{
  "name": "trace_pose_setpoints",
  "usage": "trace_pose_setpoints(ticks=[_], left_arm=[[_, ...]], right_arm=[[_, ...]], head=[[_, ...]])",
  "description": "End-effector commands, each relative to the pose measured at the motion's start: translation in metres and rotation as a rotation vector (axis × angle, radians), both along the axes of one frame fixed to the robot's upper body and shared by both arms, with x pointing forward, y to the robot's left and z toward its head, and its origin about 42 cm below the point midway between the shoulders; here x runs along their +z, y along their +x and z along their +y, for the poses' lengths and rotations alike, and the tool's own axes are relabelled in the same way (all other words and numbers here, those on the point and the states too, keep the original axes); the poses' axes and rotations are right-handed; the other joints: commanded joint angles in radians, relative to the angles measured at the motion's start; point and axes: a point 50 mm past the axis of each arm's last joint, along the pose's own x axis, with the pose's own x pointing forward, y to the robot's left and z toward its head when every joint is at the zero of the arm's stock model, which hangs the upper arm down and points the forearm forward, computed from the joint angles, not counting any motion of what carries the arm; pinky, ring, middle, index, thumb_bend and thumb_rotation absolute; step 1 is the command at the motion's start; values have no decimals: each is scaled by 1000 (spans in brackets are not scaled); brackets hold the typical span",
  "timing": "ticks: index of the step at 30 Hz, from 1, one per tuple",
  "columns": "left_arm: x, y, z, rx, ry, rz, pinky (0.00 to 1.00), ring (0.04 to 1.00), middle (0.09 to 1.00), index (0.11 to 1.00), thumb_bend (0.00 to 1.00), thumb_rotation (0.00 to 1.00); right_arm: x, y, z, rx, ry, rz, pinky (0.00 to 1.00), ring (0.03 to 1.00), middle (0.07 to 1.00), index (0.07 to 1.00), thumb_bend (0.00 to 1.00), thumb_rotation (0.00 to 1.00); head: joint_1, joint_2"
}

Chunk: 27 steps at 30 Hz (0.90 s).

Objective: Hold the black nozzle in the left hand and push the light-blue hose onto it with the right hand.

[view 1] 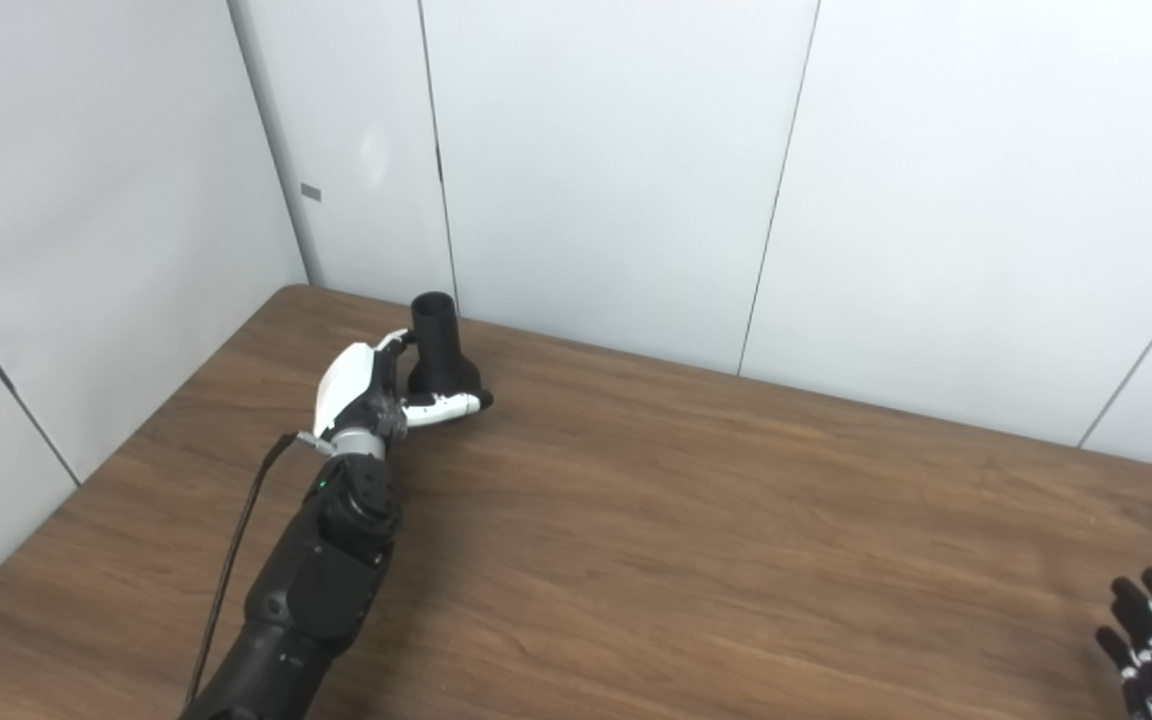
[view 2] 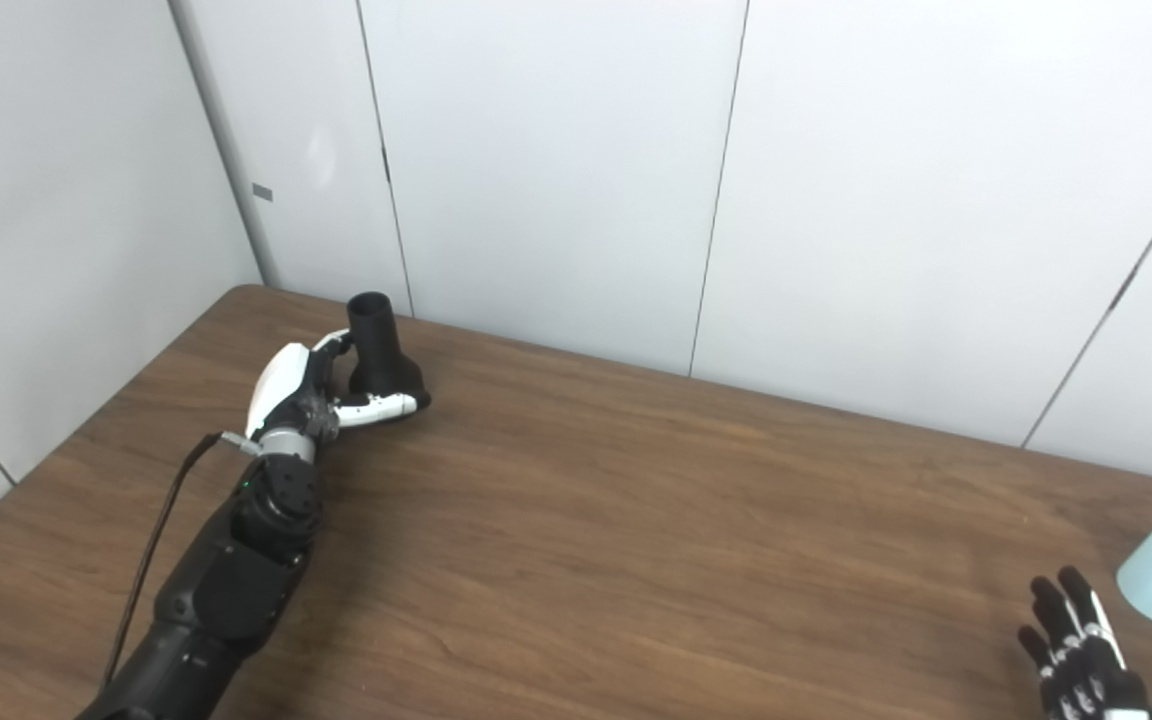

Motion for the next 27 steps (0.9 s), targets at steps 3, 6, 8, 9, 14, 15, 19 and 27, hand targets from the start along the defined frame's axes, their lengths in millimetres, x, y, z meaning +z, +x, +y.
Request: trace_pose_setpoints(ticks=[3, 6, 8, 9, 14, 15, 19, 27], left_arm=[[22, 16, 6, 6, 66, -38, 945, 918, 893, 848, 1000, 386], [19, 20, 7, 7, 62, -1, 966, 931, 897, 860, 1000, 402], [18, 21, 8, 9, 66, 12, 961, 927, 893, 862, 1000, 411], [18, 21, 8, 11, 63, 16, 946, 920, 889, 860, 1000, 407], [17, 23, 8, 12, 27, 26, 784, 874, 866, 853, 1000, 354], [16, 24, 8, 13, 24, 30, 785, 872, 862, 854, 1000, 341], [15, 26, 8, 8, 47, 45, 783, 865, 846, 847, 1000, 326], [10, 29, 3, 0, 51, 80, 746, 821, 813, 808, 963, 255]], right_arm=[[-41, -36, 4, -19, 74, 158, 969, 989, 947, 981, 757, 1000], [-41, -37, 5, -19, 77, 158, 972, 992, 947, 978, 755, 1000], [-40, -38, 6, -19, 76, 155, 971, 990, 945, 978, 758, 1000], [-40, -38, 6, -20, 77, 156, 971, 989, 944, 978, 756, 1000], [-39, -41, 7, -24, 72, 166, 987, 997, 947, 976, 762, 1000], [-38, -41, 7, -27, 75, 167, 981, 991, 943, 969, 769, 1000], [-37, -43, 8, -27, 78, 166, 971, 982, 936, 969, 741, 1000], [-36, -47, 8, -33, 80, 167, 973, 978, 929, 967, 734, 1000]], head=[[-1, 2], [-2, 6], [-5, 8], [-5, 9], [-11, 16], [-11, 17], [-12, 23], [-13, 31]])
